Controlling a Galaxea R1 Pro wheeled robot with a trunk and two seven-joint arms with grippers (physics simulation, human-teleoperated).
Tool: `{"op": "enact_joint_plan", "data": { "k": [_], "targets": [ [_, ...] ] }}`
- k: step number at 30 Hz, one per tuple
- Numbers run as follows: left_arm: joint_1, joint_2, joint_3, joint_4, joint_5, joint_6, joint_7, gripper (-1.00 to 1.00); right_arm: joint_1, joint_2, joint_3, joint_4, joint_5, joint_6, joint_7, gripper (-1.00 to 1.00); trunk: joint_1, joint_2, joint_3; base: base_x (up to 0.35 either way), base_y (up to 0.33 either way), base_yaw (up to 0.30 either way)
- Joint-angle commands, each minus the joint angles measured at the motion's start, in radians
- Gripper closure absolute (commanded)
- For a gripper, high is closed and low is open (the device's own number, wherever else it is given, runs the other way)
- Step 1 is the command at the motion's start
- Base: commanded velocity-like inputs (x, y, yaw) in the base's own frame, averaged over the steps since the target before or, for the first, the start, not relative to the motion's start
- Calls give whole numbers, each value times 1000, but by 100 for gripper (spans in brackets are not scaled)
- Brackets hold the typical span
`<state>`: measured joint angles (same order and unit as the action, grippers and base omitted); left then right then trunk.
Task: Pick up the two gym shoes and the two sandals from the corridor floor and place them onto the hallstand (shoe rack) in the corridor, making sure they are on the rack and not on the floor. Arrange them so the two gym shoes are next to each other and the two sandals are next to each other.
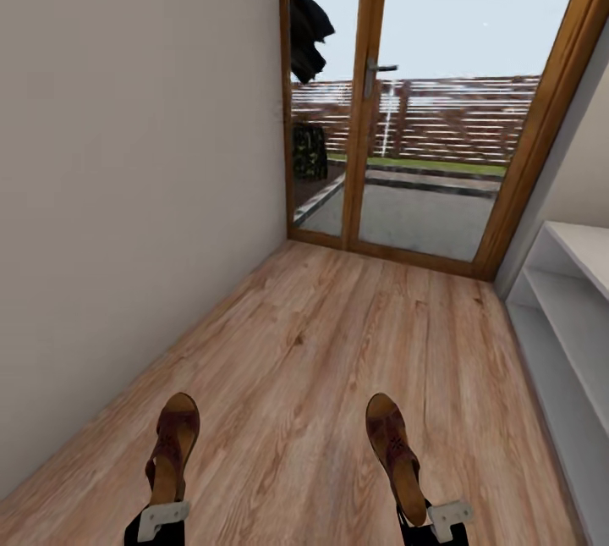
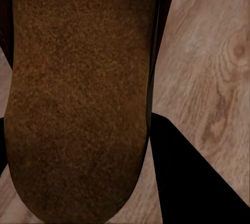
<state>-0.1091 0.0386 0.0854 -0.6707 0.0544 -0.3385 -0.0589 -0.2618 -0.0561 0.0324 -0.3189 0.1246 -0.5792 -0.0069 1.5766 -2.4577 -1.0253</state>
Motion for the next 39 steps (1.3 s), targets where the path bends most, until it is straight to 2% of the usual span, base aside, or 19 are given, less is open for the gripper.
{"op": "enact_joint_plan", "data": {
  "k": [1,9,39],
  "targets": [
    [0,0,2,0,2,-2,-6,100,-1,-1,3,0,-2,-2,1,100,0,0,-1,340,0,0],
    [0,0,2,0,2,-2,-5,100,-1,-1,3,0,-2,-2,1,100,0,0,0,332,57,-55],
    [0,-1,2,0,2,-2,-5,100,-1,0,3,0,-3,-1,1,100,0,0,1,265,234,-263]
  ]
}}
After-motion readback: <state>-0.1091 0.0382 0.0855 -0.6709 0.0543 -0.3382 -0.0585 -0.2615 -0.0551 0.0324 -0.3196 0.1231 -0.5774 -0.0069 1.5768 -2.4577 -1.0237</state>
